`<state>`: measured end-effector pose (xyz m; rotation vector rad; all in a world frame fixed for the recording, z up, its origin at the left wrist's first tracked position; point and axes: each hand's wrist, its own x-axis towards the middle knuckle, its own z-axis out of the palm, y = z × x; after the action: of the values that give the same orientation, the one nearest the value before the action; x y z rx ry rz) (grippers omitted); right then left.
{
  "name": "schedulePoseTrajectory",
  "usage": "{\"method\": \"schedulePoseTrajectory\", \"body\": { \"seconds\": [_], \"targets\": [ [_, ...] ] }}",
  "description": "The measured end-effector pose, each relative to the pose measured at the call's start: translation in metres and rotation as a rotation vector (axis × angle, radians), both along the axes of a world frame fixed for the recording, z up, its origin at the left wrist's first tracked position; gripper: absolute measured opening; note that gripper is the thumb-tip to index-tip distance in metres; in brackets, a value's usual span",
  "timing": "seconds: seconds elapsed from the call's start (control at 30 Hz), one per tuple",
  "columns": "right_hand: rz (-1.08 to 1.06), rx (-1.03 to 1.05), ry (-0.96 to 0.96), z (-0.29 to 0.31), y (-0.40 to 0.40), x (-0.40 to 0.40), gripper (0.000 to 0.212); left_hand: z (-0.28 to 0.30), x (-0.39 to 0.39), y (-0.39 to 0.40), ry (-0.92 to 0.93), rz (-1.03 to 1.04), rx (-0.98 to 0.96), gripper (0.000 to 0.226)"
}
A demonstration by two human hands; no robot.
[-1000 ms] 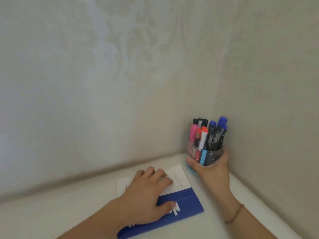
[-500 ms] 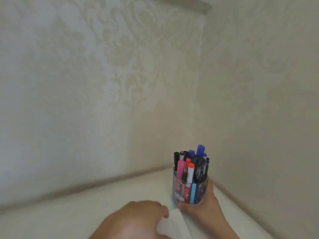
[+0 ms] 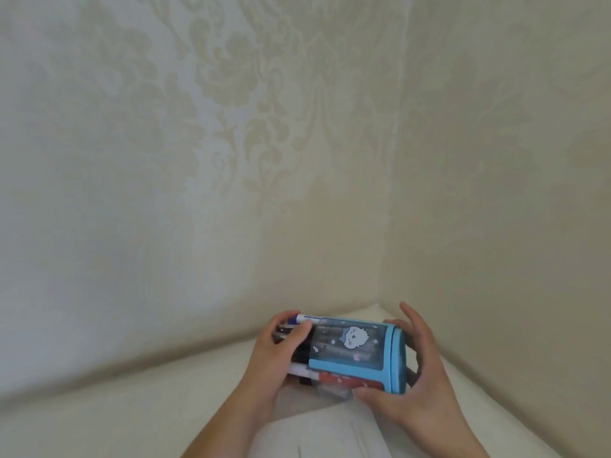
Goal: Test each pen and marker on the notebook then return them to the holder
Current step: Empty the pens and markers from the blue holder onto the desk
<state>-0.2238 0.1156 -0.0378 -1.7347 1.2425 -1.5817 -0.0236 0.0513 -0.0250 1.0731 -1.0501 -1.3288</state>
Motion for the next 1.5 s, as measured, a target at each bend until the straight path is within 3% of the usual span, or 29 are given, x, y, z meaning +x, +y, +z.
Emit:
{"method": "schedulePoseTrajectory", "body": {
  "seconds": [0.1, 0.2, 0.33, 0.4, 0.5, 0.57, 0.63, 0.67, 0.77, 0.87, 1.1, 1.23, 1.4, 1.5],
  "targets": [
    [-0.056, 0.007, -0.123, 0.004, -0.002, 0.010, 0.115, -0.002, 0.008, -0.005, -0.294, 0.080, -0.099, 0.015],
    [-0.094, 0.033, -0.198, 0.011, -0.011, 0.022, 0.095, -0.005, 0.017, -0.006, -0.572, 0.166, -0.179, 0.027],
    [-0.143, -0.007, -0.148, 0.021, -0.032, 0.038, 0.067, -0.008, 0.028, -0.006, -1.014, 0.410, -0.262, 0.032],
    [-0.160, -0.051, -0.206, 0.025, -0.041, 0.048, 0.053, -0.008, 0.034, -0.007, -0.880, 0.408, -0.422, 0.041],
    [-0.182, -0.076, -0.259, 0.032, -0.053, 0.060, 0.036, -0.007, 0.036, 0.003, -0.742, 0.073, -0.643, 0.059],
    [-0.206, -0.084, -0.263, 0.035, -0.058, 0.062, 0.033, -0.007, 0.033, 0.007, -0.829, -0.076, -0.586, 0.089],
    [-0.228, -0.102, -0.266, 0.036, -0.060, 0.058, 0.035, -0.009, 0.032, 0.004, -1.000, -0.019, -0.483, 0.117],
    [-0.242, -0.112, -0.269, 0.036, -0.061, 0.056, 0.038, -0.011, 0.031, 0.000, -1.084, 0.018, -0.471, 0.120],
    [-0.289, -0.112, -0.366, 0.034, -0.065, 0.048, 0.043, -0.018, 0.034, -0.007, -1.290, 0.121, -0.582, 0.094],
    [-0.354, -0.121, -0.482, 0.037, -0.067, 0.038, 0.036, -0.024, 0.040, -0.011, -1.370, 0.174, -0.617, 0.068],
    [-0.326, -0.112, -0.501, 0.041, -0.066, 0.036, 0.026, -0.020, 0.027, -0.005, -1.419, 0.010, -0.622, 0.107],
    [-0.344, -0.131, -0.532, 0.049, -0.065, 0.038, 0.020, -0.028, 0.026, -0.011, -1.447, 0.091, -0.677, 0.084],
    [-0.440, -0.168, -0.657, 0.058, -0.063, 0.017, 0.008, -0.026, 0.031, -0.015, -1.524, 0.159, -0.568, 0.062],
    [-0.454, -0.169, -0.705, 0.061, -0.061, 0.010, 0.009, -0.027, 0.032, -0.012, -1.518, 0.155, -0.563, 0.070]
  ]
}}
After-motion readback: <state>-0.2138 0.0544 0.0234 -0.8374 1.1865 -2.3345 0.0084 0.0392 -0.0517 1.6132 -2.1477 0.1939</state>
